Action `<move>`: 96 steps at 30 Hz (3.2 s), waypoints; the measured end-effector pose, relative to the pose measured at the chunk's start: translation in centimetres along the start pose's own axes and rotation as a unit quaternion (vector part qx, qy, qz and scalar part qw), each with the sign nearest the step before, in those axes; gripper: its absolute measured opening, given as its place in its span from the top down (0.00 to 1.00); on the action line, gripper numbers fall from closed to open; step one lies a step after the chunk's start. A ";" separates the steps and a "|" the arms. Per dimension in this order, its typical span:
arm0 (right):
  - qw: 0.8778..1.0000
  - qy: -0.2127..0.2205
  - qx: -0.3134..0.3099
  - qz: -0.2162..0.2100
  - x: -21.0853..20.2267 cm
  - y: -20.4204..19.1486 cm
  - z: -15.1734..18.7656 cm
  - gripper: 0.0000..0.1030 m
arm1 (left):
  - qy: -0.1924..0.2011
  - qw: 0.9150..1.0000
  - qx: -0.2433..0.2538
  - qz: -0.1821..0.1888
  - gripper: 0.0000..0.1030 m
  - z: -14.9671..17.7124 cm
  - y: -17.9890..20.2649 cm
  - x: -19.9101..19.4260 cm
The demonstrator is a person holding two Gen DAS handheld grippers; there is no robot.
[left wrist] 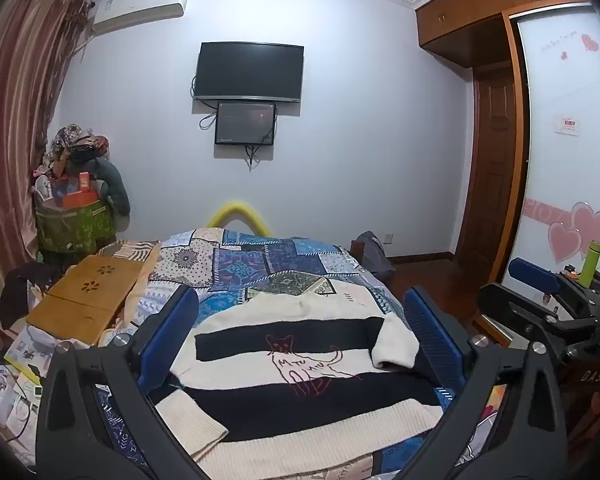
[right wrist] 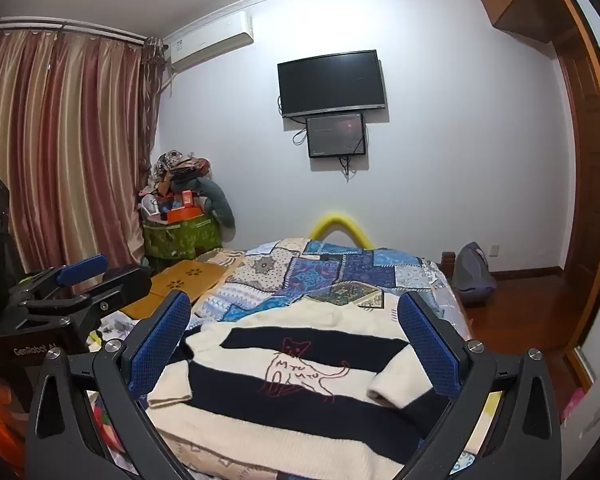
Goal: Fold small clothes
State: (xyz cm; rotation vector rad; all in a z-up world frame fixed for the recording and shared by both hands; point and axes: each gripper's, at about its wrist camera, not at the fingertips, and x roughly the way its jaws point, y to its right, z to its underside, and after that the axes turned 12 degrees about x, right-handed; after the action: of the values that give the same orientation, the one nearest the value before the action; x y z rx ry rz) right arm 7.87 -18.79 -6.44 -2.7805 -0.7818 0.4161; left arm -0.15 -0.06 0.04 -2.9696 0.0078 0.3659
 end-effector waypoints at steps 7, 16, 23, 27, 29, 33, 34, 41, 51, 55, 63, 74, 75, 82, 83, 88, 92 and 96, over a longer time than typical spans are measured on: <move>1.000 0.001 0.002 0.001 -0.1 0.0 0.0 0.00 | -0.013 1.000 -0.006 0.014 0.00 0.0 -0.2 0.1; 1.000 0.000 0.005 0.003 0.0 0.2 -0.2 0.00 | -0.012 1.000 0.005 0.011 0.00 0.7 0.0 1.0; 1.000 0.001 0.007 0.004 0.1 0.2 0.0 0.00 | -0.007 1.000 0.012 0.011 0.00 0.3 0.3 0.4; 1.000 0.001 0.006 0.006 0.1 0.4 0.0 0.00 | -0.008 1.000 0.015 0.010 0.00 0.0 0.7 0.5; 1.000 0.001 0.007 0.006 0.1 0.4 0.0 0.00 | -0.008 1.000 0.017 0.010 0.00 -0.1 0.8 0.5; 1.000 0.000 0.007 0.007 0.0 0.4 -0.1 0.00 | -0.007 1.000 0.020 0.008 0.00 -0.2 0.8 0.4; 1.000 0.000 0.008 0.007 0.0 0.4 -0.1 0.00 | -0.007 1.000 0.020 0.008 0.00 -0.2 0.8 0.4; 1.000 -0.001 0.008 0.008 0.0 0.4 0.0 0.00 | -0.008 1.000 0.018 0.010 0.00 -0.3 0.9 0.5; 1.000 -0.002 0.009 0.009 0.2 0.5 0.1 0.00 | -0.006 1.000 0.018 0.009 0.00 -0.5 0.8 0.4; 1.000 -0.003 0.009 0.009 0.3 0.5 0.2 0.00 | -0.006 1.000 0.018 0.008 0.00 -0.4 0.8 0.3; 1.000 -0.003 0.009 0.009 0.3 0.5 0.2 0.00 | -0.004 1.000 0.019 0.007 0.00 -0.5 0.6 0.3; 1.000 -0.004 0.010 0.008 0.3 0.6 0.2 0.00 | -0.003 1.000 0.020 0.007 0.00 -0.2 0.7 0.2; 1.000 -0.003 0.009 0.008 0.3 0.5 0.2 0.00 | -0.003 1.000 0.020 0.007 0.00 -0.2 0.6 0.3; 1.000 -0.004 0.010 0.008 0.3 0.6 0.3 0.00 | -0.003 1.000 0.019 0.007 0.00 -0.2 0.7 0.3; 1.000 -0.004 0.010 0.008 0.4 0.6 0.3 0.00 | -0.003 1.000 0.019 0.008 0.00 -0.1 0.7 0.3; 1.000 -0.007 0.009 0.010 0.4 0.8 0.5 0.00 | -0.005 1.000 0.019 0.008 0.00 -0.1 0.6 0.4; 1.000 -0.012 0.009 0.011 0.8 1.1 0.6 0.00 | -0.010 1.000 0.018 0.007 0.00 0.1 0.4 0.9; 1.000 -0.017 0.006 0.015 2.0 1.3 0.2 0.00 | -0.018 1.000 0.019 0.009 0.00 0.2 -0.3 2.3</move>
State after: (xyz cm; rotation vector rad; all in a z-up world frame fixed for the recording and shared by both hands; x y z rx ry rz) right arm 10.06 -18.80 -7.47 -2.7840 -0.7428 0.4721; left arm 2.01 0.29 -0.64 -2.9264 0.0386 0.4158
